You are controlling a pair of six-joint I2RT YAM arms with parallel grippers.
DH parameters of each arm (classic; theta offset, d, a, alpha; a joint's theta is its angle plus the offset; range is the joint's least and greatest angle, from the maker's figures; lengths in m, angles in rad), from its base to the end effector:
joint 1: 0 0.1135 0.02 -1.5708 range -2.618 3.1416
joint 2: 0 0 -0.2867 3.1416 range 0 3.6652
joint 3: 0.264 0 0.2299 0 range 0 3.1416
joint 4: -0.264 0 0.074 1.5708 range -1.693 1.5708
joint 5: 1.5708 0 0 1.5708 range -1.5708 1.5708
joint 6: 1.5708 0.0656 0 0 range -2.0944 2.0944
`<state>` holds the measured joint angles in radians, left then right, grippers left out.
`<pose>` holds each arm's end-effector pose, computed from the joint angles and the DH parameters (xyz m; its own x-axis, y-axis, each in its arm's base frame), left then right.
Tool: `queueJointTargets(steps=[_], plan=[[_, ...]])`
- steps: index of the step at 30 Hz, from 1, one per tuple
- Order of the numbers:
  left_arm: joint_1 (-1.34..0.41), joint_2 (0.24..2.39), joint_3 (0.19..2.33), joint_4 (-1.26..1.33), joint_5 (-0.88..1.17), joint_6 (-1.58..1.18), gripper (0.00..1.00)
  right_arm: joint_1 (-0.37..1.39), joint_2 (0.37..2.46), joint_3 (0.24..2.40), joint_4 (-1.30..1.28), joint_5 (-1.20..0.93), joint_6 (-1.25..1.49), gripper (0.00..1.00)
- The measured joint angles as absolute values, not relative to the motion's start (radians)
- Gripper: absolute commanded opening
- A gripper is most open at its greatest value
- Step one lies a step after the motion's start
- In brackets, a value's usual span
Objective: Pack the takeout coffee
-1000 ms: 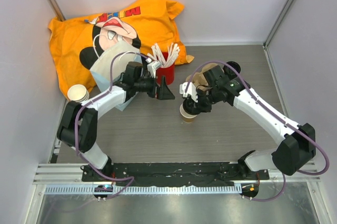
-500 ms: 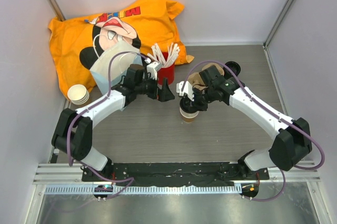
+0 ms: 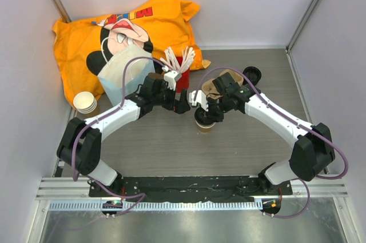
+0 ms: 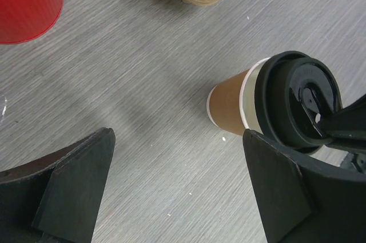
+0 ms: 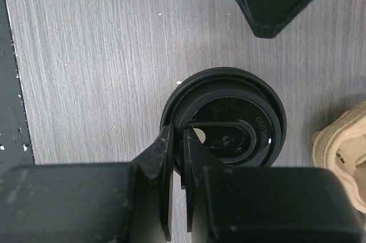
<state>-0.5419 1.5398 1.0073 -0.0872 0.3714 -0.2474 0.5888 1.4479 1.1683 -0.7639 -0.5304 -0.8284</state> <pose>0.2814 -0.1972 0.2606 -0.6621 0.1323 -0.7377 0.5895 0.6996 -0.4037 0.2148 0.1833 0.2816 0.0231 -0.7489 -0.6623 -0.9965 0.0358 -0.0752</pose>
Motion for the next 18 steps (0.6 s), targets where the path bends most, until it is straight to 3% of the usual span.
queueJointTargets(steps=[18], plan=[[-0.603,1.540,1.008,-0.088,0.196,-0.160,1.00,0.594,1.452,1.168,-0.783,-0.517,-0.823,0.01]])
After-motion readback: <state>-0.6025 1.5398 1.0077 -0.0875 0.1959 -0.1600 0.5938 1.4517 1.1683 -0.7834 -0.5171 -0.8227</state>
